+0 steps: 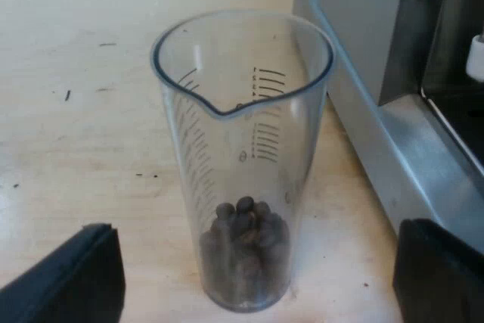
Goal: Pour the beans into the coffee machine
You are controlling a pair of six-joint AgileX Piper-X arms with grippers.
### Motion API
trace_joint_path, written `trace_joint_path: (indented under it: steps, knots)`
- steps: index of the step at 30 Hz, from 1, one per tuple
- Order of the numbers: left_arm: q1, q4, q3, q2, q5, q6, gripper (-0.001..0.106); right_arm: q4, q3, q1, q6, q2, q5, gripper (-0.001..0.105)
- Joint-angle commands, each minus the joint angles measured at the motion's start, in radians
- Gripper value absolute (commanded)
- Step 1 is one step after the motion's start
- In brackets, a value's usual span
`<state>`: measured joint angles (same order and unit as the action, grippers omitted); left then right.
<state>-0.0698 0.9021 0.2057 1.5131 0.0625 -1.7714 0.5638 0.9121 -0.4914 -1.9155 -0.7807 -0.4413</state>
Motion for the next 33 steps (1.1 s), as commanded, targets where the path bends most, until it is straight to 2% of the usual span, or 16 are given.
trace_joint_path:
  steps: [1,5,23,25,26,27,28,30,33]
  knots:
    - [-0.006,0.039,0.028,0.041,-0.007,-0.010,0.093,-0.014,0.003,-0.002,-0.018,0.005,-0.006,0.069]
    - [-0.006,0.054,0.069,0.085,-0.007,-0.029,0.093,-0.014,0.003,-0.002,-0.018,0.005,-0.006,0.069]
    - [-0.006,0.051,0.202,0.189,-0.027,-0.029,0.093,-0.014,0.003,-0.002,-0.018,0.005,-0.006,0.069]
    - [-0.006,0.051,0.202,0.189,-0.027,-0.029,0.088,-0.014,0.003,-0.002,-0.018,0.005,-0.006,0.069]
    - [-0.006,0.051,0.202,0.189,-0.027,-0.029,0.083,-0.014,0.003,-0.002,-0.018,0.005,-0.006,0.069]
    - [-0.006,0.051,0.202,0.189,-0.027,-0.029,0.071,-0.014,0.003,-0.002,-0.018,0.005,-0.006,0.069]
    - [-0.006,0.051,0.202,0.189,-0.027,-0.029,0.068,-0.014,0.003,-0.002,-0.018,0.005,-0.006,0.069]
    - [-0.006,0.051,0.202,0.189,-0.027,-0.029,0.050,-0.014,0.003,-0.002,-0.018,0.005,-0.006,0.069]
    - [-0.006,0.051,0.202,0.189,-0.027,-0.029,0.037,-0.014,0.003,-0.002,-0.018,0.005,-0.006,0.069]
